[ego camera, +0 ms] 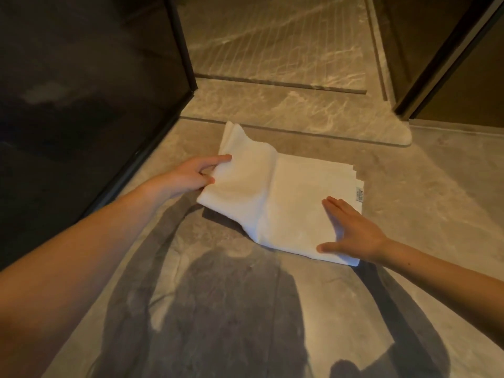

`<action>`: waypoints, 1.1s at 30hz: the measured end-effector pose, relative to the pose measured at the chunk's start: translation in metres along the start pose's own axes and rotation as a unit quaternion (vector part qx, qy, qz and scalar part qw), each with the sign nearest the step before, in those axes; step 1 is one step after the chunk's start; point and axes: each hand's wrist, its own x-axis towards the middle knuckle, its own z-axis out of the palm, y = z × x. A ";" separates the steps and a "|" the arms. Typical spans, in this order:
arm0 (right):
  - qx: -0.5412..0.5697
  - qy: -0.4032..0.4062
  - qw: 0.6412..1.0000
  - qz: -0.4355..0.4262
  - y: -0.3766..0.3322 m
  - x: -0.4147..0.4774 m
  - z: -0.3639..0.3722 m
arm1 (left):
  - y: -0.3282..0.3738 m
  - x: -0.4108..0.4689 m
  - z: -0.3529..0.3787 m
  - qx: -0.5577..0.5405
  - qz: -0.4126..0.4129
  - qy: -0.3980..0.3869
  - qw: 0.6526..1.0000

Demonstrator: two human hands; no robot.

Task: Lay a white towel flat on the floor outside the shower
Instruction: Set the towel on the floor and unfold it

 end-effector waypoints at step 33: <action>-0.102 0.136 0.984 -0.050 -0.046 0.059 0.021 | -0.039 0.022 0.144 0.430 0.093 0.091 0.893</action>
